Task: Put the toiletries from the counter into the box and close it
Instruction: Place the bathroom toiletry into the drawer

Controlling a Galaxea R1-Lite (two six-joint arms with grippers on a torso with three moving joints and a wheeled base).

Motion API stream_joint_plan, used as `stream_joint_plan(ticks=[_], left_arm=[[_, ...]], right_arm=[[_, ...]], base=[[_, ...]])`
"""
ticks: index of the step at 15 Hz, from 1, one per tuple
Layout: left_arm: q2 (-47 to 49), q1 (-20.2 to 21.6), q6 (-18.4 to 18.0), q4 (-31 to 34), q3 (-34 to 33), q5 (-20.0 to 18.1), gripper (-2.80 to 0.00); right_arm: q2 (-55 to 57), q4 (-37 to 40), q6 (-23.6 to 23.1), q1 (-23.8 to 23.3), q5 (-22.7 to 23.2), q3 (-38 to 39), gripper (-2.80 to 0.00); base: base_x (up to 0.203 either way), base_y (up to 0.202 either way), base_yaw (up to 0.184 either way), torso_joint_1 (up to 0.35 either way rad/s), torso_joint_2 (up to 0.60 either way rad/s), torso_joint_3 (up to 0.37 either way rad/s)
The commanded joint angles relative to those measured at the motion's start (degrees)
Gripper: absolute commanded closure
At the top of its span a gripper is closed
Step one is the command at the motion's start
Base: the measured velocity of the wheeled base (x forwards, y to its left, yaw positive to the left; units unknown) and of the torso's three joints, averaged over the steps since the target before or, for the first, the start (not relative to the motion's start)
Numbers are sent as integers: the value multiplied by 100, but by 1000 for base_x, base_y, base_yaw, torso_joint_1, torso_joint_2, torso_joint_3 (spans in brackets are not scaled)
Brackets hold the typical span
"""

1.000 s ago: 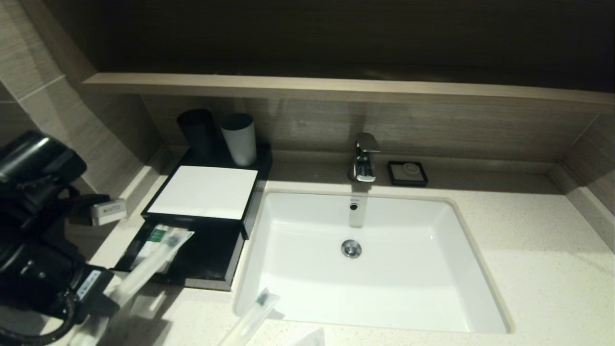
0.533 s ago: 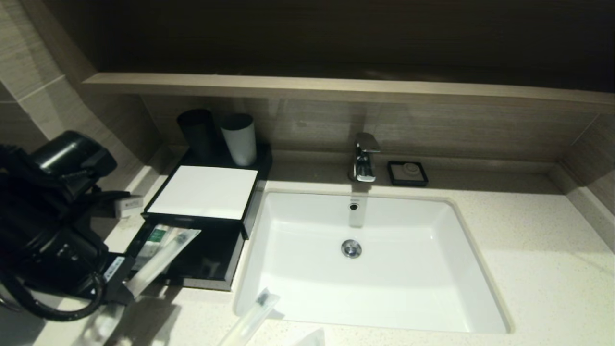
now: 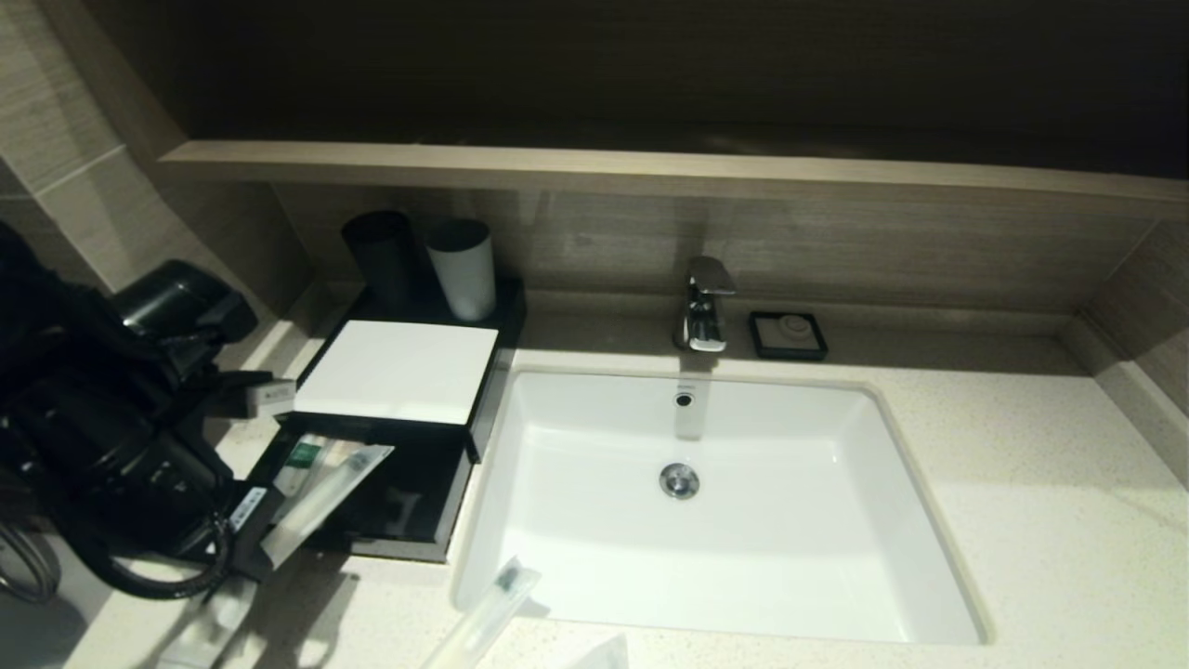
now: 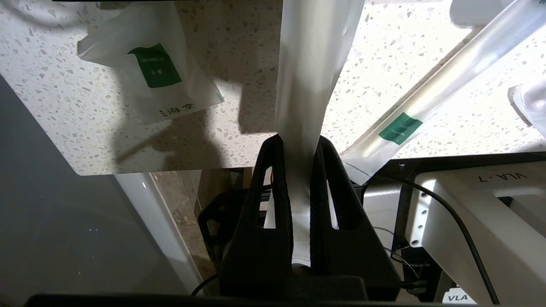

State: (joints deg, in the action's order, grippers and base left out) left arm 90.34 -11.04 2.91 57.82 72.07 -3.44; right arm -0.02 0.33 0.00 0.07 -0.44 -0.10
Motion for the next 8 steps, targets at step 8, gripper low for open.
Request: stream_joint_plan(ticks=[8], left_arm=[[465,5,83,-43,200,257,0]], right_arm=[[2,2,0,1,0,1,0]], base=[[0,0,0,0,0,0]])
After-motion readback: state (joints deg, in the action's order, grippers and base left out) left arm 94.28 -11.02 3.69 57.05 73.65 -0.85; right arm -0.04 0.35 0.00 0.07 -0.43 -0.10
